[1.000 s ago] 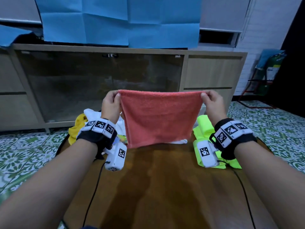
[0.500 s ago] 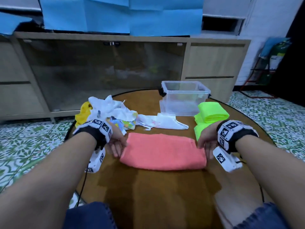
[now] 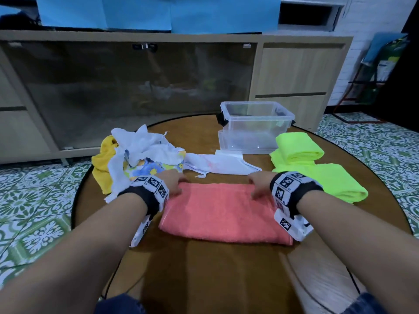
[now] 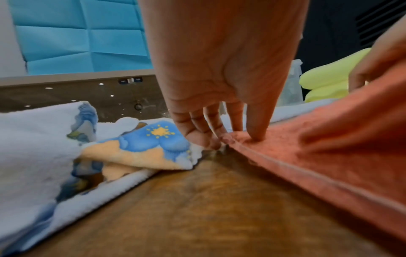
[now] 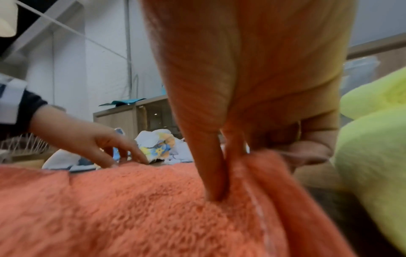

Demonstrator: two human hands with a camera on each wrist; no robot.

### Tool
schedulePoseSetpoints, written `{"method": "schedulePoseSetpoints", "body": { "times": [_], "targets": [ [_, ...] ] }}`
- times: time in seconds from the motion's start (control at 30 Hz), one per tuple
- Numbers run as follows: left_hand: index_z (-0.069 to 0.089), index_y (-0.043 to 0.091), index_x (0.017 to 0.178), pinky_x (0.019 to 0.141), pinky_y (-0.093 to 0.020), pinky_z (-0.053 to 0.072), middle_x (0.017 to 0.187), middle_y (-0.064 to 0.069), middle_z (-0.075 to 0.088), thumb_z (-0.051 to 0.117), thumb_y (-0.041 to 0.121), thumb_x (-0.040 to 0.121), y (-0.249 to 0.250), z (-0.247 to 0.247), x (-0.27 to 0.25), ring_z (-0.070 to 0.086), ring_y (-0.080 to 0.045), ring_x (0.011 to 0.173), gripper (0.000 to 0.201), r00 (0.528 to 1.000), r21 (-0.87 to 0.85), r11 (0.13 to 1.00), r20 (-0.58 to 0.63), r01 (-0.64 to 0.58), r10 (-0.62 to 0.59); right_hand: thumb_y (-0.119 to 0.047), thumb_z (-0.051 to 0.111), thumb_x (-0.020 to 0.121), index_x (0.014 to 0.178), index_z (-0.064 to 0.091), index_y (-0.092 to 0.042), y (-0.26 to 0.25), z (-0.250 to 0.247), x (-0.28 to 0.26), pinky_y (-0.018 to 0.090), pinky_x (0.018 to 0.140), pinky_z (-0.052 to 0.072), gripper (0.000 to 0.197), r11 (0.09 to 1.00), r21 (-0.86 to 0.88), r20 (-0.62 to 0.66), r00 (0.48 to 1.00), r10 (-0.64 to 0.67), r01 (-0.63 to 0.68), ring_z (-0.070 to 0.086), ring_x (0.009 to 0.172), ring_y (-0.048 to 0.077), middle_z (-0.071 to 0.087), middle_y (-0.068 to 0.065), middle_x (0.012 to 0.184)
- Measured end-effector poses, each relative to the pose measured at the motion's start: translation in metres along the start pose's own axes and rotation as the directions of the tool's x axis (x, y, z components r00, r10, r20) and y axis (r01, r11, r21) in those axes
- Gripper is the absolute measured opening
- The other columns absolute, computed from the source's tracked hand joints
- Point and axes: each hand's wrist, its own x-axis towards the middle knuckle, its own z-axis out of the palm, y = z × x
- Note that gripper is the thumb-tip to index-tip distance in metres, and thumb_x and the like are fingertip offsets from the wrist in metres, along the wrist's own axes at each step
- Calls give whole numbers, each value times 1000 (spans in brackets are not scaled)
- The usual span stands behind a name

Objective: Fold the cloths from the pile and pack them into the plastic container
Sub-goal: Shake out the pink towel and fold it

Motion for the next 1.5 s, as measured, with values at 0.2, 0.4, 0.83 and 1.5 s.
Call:
{"method": "schedulePoseSetpoints", "body": {
  "times": [0.2,0.4,0.83,1.5],
  "targets": [
    [54,12,101,73,-26,37,99,-6,50,58,22,89,4,-5,-4,49,-19,91,16,999,-11,999,-32,34,-34,-18,66,83,66,45,-16,10,-5,-9,20,47,32,27,985,171,-31,999,20,-15,48,69,15,45,-3,66],
    [55,14,94,40,-4,33,70,7,48,57,13,90,-3,-12,-17,43,-3,58,5,993,-290,957,-113,-6,-28,-7,64,83,73,45,-21,18,-9,-22,9,40,32,25,956,285,-177,984,-14,65,42,54,3,46,-8,68],
    [63,7,84,40,-8,29,58,10,47,57,29,92,-10,-12,-13,43,-1,49,24,1000,-259,966,-1,-14,15,-16,58,88,70,63,-17,26,-8,-23,17,53,35,19,986,166,-81,997,17,-3,47,61,9,52,-5,65],
    [72,3,102,93,-31,42,111,-12,64,58,9,89,-17,-71,-17,58,-27,106,20,590,-372,915,-778,-155,-216,-16,54,91,97,70,-7,32,-61,-37,36,77,49,20,913,392,-783,562,267,111,61,93,33,67,14,99]
  ]
}}
